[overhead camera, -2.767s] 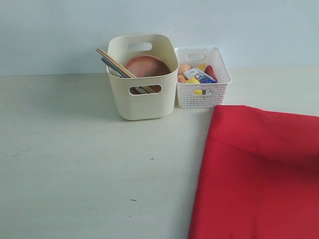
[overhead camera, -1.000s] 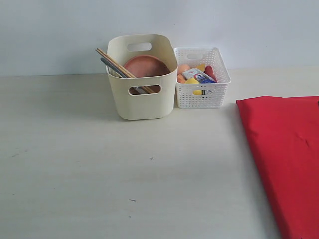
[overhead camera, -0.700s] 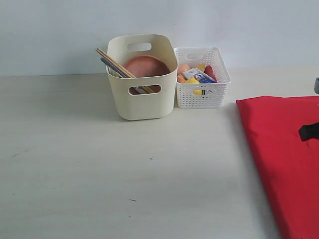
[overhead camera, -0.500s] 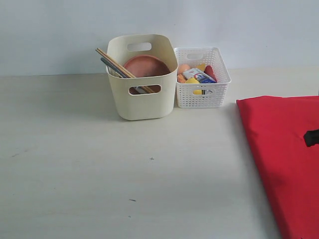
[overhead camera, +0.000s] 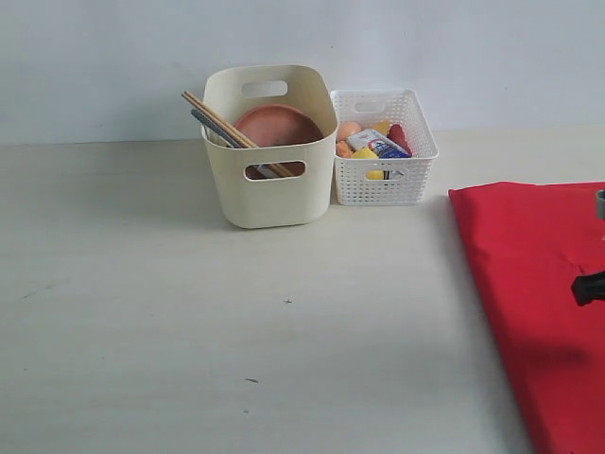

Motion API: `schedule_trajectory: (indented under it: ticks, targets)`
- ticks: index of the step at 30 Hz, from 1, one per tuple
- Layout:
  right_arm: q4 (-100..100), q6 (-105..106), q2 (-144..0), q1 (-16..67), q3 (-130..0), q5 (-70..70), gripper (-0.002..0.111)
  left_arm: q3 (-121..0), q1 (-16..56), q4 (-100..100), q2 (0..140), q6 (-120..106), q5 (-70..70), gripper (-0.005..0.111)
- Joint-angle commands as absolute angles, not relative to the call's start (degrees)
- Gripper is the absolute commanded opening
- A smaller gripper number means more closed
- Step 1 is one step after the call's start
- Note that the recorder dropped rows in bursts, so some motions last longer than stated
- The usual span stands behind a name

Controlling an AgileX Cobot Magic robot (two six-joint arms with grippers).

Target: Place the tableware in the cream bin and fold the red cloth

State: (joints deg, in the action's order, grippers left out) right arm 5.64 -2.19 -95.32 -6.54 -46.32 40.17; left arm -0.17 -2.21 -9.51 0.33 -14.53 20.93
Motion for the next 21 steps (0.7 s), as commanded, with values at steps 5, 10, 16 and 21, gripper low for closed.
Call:
schedule_trajectory:
  ticks: [5,10,16,21]
  targets:
    - [6.0,-3.4,-98.3,-6.3,-47.1,37.3,0.000,0.0,-2.4,-9.3,0.0,-14.6,20.6,0.000]
    - [6.2,-5.8,-100.8,-6.3,-49.2,38.2,0.000,0.0,-2.4,-9.3,0.0,-14.6,20.6,0.000]
    - [7.7,-7.8,-104.1,-6.3,-52.4,37.7,0.000,0.0,-2.4,-9.3,0.0,-14.6,20.6,0.000]
    - [7.7,-7.8,-107.0,-6.5,-56.1,37.4,0.000,0.0,-2.4,-9.3,0.0,-14.6,20.6,0.000]
